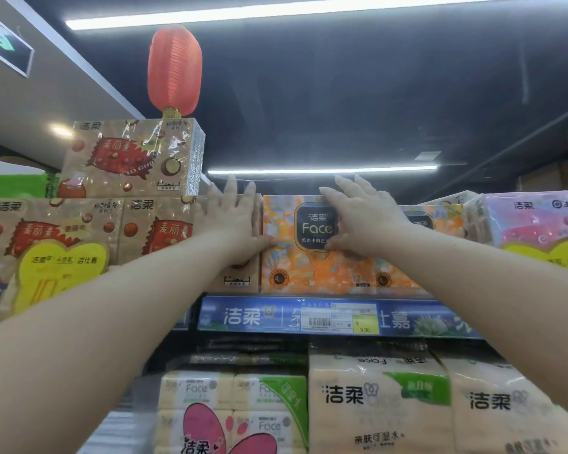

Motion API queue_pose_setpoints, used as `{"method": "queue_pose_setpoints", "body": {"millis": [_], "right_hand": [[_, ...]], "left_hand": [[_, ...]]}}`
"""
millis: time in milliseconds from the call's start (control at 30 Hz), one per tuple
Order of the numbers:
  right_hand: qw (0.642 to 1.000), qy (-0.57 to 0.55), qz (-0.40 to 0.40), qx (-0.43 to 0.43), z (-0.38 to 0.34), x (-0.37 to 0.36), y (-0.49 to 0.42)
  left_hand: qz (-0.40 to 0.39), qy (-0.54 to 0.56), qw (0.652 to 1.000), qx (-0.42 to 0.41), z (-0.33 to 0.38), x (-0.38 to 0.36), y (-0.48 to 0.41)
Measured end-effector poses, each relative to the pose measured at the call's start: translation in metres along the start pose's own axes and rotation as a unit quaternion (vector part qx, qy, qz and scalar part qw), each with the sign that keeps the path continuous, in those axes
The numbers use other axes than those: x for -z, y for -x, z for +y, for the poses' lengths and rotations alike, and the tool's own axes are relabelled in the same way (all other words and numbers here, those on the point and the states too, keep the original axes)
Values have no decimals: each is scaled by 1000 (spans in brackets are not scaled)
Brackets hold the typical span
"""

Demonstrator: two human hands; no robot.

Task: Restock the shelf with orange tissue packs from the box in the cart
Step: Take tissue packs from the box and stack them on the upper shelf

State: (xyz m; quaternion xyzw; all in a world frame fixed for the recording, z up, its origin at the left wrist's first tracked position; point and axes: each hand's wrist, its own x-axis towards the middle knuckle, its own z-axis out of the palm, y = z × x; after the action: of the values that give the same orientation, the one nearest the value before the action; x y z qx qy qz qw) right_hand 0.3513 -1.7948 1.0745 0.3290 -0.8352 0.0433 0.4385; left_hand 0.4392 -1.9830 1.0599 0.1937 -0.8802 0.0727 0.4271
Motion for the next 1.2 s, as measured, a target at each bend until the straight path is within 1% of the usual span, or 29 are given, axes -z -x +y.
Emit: {"method": "queue_pose_setpoints", "body": {"millis": [133,300,400,533,600,667,800,933,1067,1200], "right_hand": [[1000,-5,0,-7,-11,7,13],[999,-3,-12,-30,-21,22,32],[998,12,-38,-43,-24,30,52],[992,30,-84,-85,-27,42,90],[987,52,-104,-107,-24,46,113],[980,73,-132,-127,-19,49,140],[963,100,-187,-167,-2,63,191],[951,121,-217,-185,14,78,230],[941,110,-242,-208,24,94,275],[927,107,-274,-231,46,128,345]], "left_hand": [[9,9,999,-38,10,3,13],[-12,19,997,-75,7,15,34],[-4,53,993,-102,6,18,51],[33,93,983,-153,17,17,78],[30,112,977,-176,29,13,92],[8,130,971,-200,46,5,109],[-67,159,954,-246,81,-10,145],[-131,151,946,-254,106,-9,180],[-160,141,941,-265,129,1,216],[-199,183,923,-274,176,15,265]]}}
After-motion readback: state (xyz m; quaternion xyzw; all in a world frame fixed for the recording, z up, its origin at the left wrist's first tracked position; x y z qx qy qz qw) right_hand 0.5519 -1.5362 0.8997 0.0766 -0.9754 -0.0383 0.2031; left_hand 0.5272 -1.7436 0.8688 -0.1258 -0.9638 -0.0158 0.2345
